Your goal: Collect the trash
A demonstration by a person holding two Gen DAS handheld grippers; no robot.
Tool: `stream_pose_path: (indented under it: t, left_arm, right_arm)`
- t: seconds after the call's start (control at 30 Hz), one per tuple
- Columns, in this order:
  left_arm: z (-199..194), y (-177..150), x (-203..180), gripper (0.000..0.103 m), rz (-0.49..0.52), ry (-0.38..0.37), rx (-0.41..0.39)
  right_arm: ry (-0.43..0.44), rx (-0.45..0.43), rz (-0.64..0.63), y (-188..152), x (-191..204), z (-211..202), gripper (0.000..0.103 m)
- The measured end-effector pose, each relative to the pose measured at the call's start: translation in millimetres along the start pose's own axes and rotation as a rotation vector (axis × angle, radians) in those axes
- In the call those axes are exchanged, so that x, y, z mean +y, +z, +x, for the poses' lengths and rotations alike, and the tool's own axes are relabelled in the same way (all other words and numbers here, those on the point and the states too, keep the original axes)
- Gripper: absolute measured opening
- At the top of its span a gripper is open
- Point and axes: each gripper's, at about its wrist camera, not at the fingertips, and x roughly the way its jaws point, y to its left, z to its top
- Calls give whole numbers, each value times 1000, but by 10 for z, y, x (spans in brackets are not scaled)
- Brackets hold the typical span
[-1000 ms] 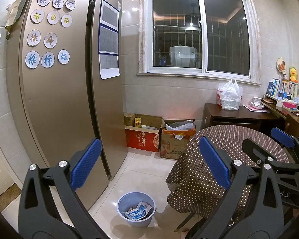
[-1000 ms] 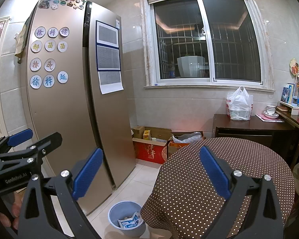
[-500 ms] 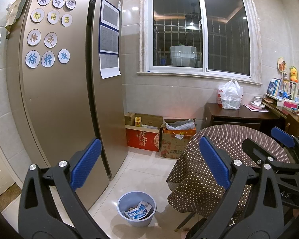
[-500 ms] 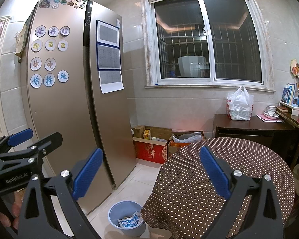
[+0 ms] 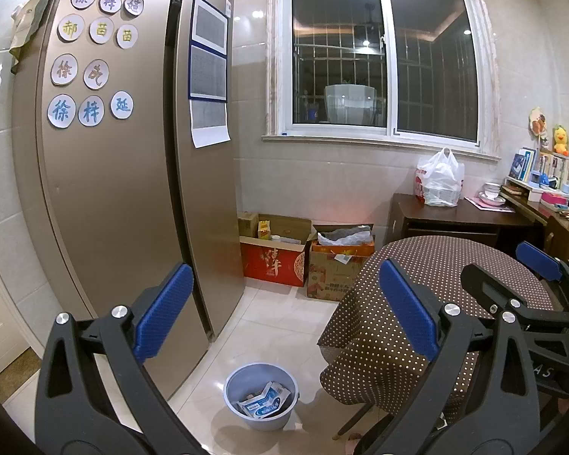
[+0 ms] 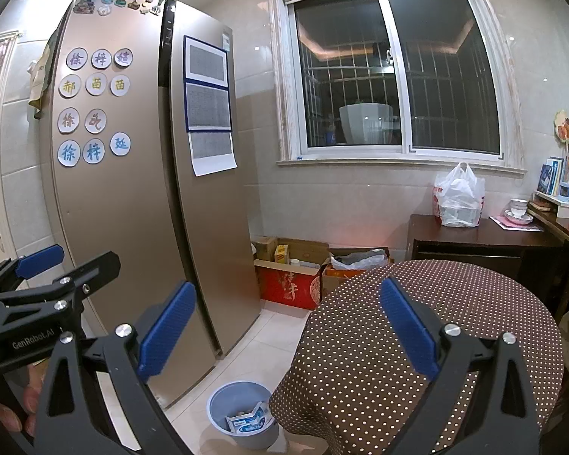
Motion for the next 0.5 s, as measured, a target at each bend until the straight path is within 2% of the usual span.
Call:
stream_pose_path:
  t: [0.27,0.5]
  left_arm:
    - [3,-52,80,97,4,2,22]
    - [132,-110,82,97,12,4,100]
  right_arm:
    - [11,21,8,-16,-89,81,96]
    - [28,81,30,-63,-219,247,96]
